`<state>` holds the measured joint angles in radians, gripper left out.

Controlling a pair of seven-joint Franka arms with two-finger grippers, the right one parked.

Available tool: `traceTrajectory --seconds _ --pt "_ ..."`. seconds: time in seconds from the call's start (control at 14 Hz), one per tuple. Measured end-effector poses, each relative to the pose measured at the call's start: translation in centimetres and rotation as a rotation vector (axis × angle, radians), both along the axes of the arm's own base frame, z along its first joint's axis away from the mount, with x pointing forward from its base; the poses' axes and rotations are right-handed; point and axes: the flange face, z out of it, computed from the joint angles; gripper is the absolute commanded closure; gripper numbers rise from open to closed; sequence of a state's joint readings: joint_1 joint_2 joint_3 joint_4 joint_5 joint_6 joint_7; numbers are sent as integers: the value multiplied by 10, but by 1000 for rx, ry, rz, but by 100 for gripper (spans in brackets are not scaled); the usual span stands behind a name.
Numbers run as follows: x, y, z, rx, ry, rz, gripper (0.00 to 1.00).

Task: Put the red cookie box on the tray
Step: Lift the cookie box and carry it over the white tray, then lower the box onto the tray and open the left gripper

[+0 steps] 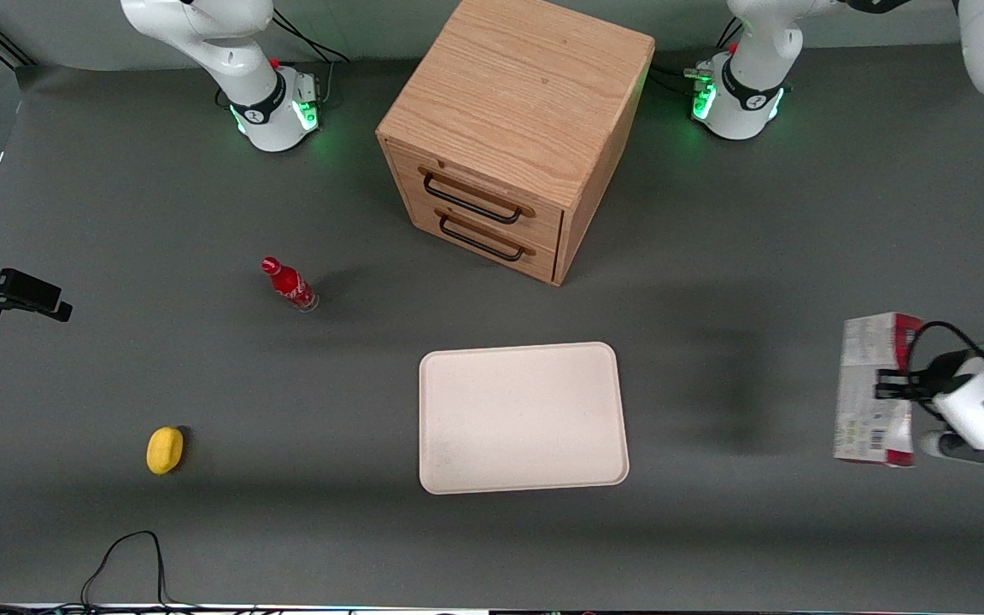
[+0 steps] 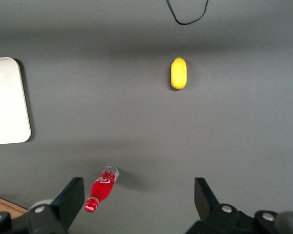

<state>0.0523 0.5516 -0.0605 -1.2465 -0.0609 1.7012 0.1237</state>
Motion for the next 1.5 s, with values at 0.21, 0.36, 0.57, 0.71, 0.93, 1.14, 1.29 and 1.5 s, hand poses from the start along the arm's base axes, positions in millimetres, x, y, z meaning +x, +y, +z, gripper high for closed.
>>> traceTrajectory --seconds 0.21,0.36,0.57,0.71,0.93,1.14,1.29,1.5 --pt "-6 -90 10 -43 12 107 100" --pt "-10 -149 12 -48 -21 146 100" --pt "-14 -228 -16 4 -85 187 100" --pt "-17 -272 -60 64 -120 196 100" --pt "-21 -309 -124 78 -122 189 100" --pt "-23 -318 -149 72 -112 207 100" --pt "-27 -326 -156 75 -103 217 100" --pt "-31 -336 -161 70 -106 221 100"
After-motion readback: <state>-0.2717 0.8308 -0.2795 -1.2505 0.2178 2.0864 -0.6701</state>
